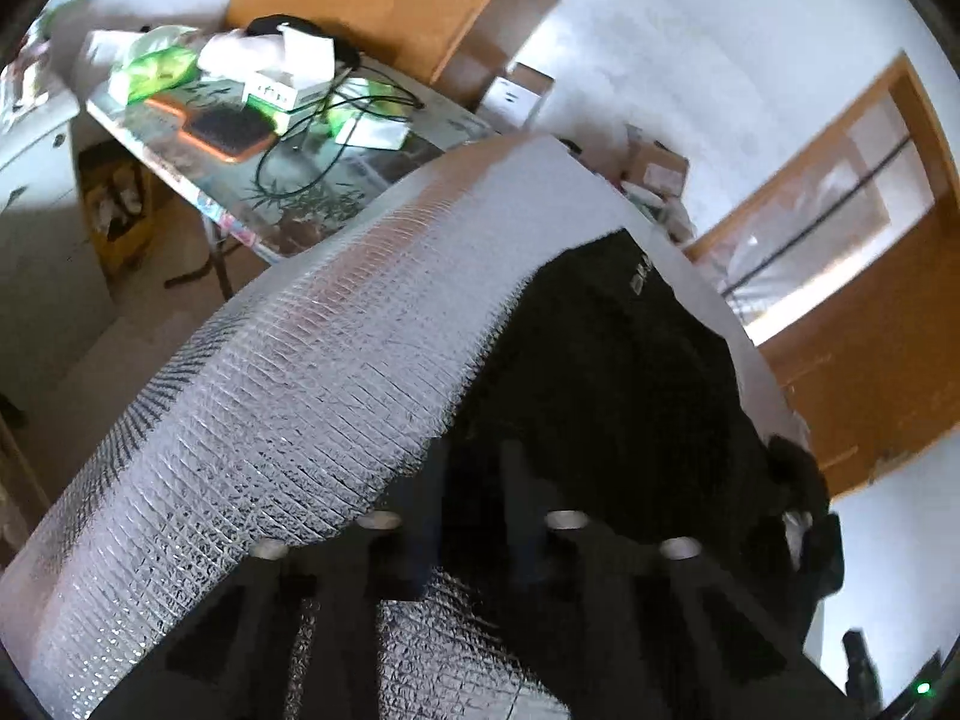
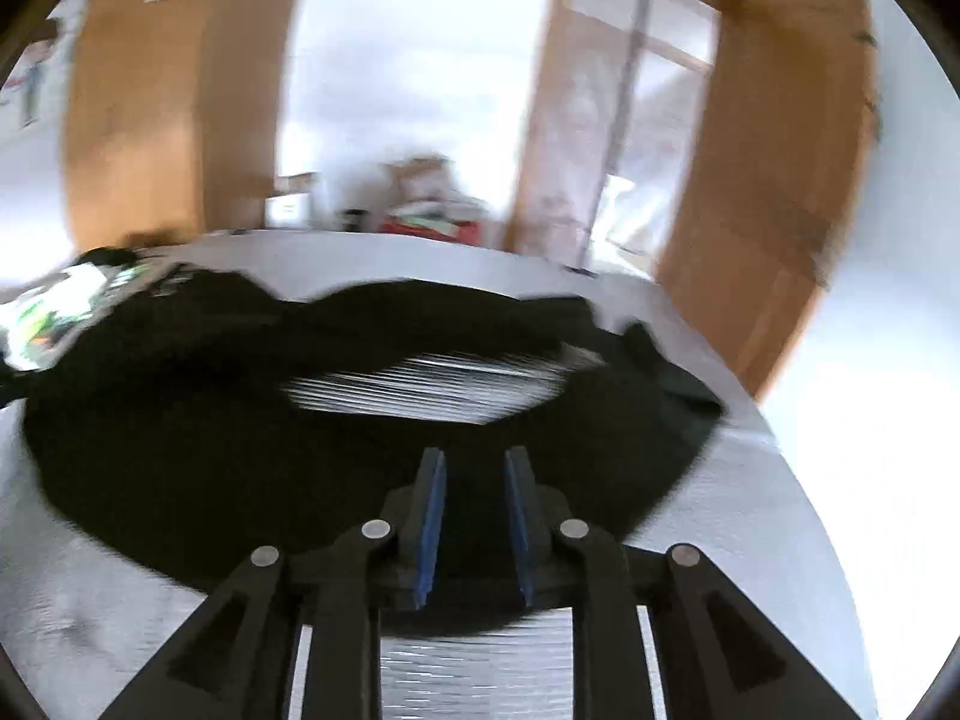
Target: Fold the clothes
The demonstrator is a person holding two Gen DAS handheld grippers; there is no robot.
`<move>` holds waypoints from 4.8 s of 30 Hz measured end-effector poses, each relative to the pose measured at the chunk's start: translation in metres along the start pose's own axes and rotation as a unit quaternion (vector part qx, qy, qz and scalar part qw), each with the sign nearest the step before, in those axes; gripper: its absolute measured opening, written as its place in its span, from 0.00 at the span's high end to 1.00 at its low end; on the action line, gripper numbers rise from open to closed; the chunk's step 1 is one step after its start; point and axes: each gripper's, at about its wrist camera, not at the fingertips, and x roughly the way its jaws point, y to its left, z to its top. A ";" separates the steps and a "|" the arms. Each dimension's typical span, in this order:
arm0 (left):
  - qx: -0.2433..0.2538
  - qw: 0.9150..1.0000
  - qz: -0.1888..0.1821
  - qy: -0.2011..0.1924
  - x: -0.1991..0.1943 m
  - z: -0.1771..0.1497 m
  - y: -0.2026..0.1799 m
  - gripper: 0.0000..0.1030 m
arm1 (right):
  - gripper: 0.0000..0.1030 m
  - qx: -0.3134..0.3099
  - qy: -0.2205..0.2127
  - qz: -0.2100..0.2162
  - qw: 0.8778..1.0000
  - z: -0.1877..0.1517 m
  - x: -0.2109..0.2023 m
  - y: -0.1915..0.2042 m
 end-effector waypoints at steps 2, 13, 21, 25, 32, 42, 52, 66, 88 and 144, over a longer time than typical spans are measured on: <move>-0.012 1.000 -0.015 0.003 -0.004 -0.001 0.002 0.92 | 0.79 -0.037 0.004 0.050 0.998 0.000 0.003 0.026; -0.044 0.998 -0.040 -0.020 -0.050 -0.018 0.025 0.93 | 0.51 -0.147 0.098 0.233 0.956 -0.030 0.048 0.107; -0.063 0.997 -0.045 -0.012 -0.055 -0.036 0.036 0.93 | 0.45 -0.187 0.087 0.212 0.955 -0.029 0.049 0.119; -0.058 0.997 -0.046 -0.020 -0.062 -0.034 0.033 0.93 | 0.76 -0.157 0.106 0.229 0.955 -0.024 0.054 0.114; -0.052 0.998 -0.037 -0.021 -0.073 -0.045 0.035 0.93 | 0.93 -0.145 0.109 0.241 0.954 -0.028 0.033 0.101; -0.021 1.000 -0.022 0.004 -0.094 -0.090 0.043 0.93 | 0.93 -0.145 0.130 0.259 0.946 -0.056 -0.019 0.081; -0.004 1.000 -0.010 0.010 -0.122 -0.127 0.055 0.93 | 0.93 -0.140 0.144 0.264 0.943 -0.085 -0.037 0.075; 0.057 0.998 0.018 -0.016 -0.139 -0.093 0.042 0.83 | 0.86 -0.088 0.133 0.311 0.937 -0.051 -0.044 0.038; 0.121 0.989 -0.002 0.082 0.023 0.023 -0.032 0.63 | 0.54 0.081 0.118 0.264 0.954 0.062 0.101 -0.015; 0.041 0.994 0.096 -0.024 0.033 0.071 0.002 0.95 | 0.89 0.121 0.097 0.030 0.988 0.107 0.215 -0.037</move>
